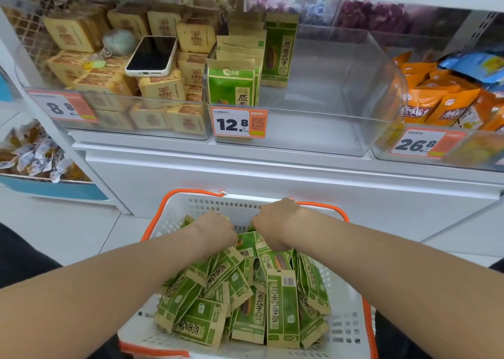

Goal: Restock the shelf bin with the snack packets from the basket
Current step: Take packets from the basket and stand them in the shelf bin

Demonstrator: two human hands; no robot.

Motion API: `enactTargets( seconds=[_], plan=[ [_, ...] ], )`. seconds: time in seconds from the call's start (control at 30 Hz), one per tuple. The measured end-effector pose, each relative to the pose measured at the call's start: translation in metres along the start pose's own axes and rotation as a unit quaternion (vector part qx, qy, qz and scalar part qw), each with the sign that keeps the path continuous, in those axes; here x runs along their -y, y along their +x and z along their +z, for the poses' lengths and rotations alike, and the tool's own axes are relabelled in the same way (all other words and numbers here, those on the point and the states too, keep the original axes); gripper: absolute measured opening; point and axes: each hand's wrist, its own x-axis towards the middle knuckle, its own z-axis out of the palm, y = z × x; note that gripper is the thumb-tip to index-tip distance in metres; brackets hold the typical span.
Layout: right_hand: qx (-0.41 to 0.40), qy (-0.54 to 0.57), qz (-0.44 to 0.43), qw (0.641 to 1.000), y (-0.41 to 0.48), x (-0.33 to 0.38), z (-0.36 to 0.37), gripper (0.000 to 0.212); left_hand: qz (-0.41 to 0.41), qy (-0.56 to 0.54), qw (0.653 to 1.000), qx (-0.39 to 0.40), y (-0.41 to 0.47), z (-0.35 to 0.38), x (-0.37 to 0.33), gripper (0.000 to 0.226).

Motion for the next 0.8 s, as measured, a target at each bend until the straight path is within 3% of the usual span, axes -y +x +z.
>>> enactTargets(
  seconds=[0.03,0.1,0.17,0.2,0.27,0.37,0.43,0.53,0.7,0.8],
  plan=[
    [0.021,0.003,0.006,1.000,-0.001,-0.001,-0.002,0.005,-0.012,-0.053,0.998,-0.014,0.000,-0.004,0.007,0.026],
    [0.063,0.014,0.006,0.998,-0.002,-0.005,-0.002,0.028,-0.038,-0.182,0.981,-0.060,0.000,-0.009,0.022,0.037],
    [0.080,0.045,-0.002,0.996,-0.003,-0.010,-0.004,0.029,-0.063,-0.302,0.945,-0.109,0.002,-0.011,0.035,0.047],
    [0.079,0.078,-0.005,0.994,-0.002,-0.011,-0.004,0.025,-0.071,-0.351,0.925,-0.126,0.003,-0.012,0.039,0.047],
    [0.067,0.174,-0.013,0.982,0.000,-0.013,-0.007,0.036,-0.067,-0.430,0.889,-0.145,0.006,-0.012,0.045,0.037],
    [0.011,0.314,0.014,0.949,0.007,-0.021,-0.011,0.044,-0.031,-0.533,0.835,-0.131,0.004,-0.012,0.049,0.029],
    [-0.043,0.387,0.057,0.920,0.011,-0.032,-0.009,0.036,-0.006,-0.598,0.794,-0.109,0.000,-0.015,0.045,0.027],
    [-0.078,0.481,0.132,0.863,0.006,-0.042,-0.007,0.016,-0.004,-0.623,0.764,-0.164,-0.004,-0.024,0.035,0.029],
    [-0.110,0.556,0.196,0.800,-0.005,-0.042,-0.009,0.021,0.029,-0.684,0.698,-0.208,-0.017,-0.047,0.016,0.052],
    [-0.118,0.658,0.235,0.706,-0.004,-0.045,-0.005,0.007,0.041,-0.708,0.676,-0.202,-0.022,-0.052,0.018,0.043]
  ],
)
